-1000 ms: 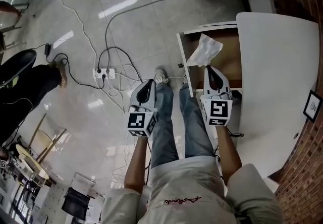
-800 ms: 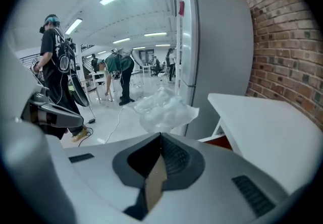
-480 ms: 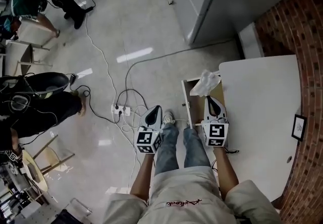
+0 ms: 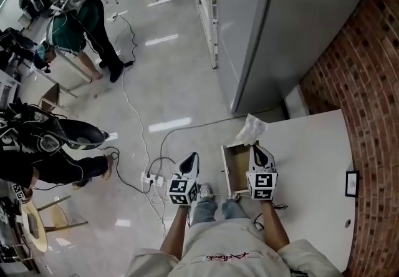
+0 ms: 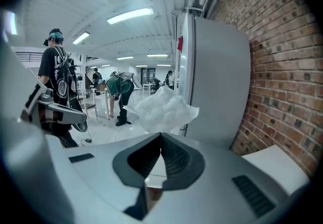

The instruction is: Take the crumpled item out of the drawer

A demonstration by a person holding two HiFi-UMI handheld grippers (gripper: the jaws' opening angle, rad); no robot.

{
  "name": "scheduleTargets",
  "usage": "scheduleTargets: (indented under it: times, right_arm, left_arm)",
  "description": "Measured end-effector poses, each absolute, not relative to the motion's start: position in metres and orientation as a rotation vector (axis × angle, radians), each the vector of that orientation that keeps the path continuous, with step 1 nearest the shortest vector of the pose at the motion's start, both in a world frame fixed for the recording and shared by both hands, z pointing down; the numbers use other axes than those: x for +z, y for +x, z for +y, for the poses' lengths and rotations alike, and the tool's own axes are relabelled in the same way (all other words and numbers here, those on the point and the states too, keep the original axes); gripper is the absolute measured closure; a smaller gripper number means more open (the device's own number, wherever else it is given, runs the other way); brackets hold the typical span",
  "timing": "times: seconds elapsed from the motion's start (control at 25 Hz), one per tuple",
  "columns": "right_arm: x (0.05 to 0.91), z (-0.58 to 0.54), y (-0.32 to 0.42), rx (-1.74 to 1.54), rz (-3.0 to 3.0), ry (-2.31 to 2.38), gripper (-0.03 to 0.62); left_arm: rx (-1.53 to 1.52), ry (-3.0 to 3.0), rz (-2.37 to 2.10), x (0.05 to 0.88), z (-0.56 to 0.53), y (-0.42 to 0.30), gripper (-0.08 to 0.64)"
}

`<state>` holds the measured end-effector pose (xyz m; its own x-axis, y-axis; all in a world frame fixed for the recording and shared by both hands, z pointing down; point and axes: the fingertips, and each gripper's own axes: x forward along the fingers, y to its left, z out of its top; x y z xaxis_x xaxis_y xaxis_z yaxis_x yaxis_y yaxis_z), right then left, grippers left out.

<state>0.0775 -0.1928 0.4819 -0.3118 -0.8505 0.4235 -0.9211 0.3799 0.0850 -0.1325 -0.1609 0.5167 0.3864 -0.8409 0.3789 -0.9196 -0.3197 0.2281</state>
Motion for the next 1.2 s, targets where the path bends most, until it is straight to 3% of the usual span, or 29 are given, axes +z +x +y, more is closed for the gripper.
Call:
scheduleTargets:
  times: [0.6, 1.2]
  right_arm:
    - [0.381, -0.198, 0.113, 0.101, -2.325, 1.696, 0.580]
    - [0.359, -0.180, 0.112, 0.090, -2.373, 1.732, 0.580]
  left_arm:
    - [0.130, 2.417, -1.604, 0.394, -0.183, -0.127, 0.551]
    - [0.087, 2.454, -1.647, 0.358, -0.178, -0.136, 0.551]
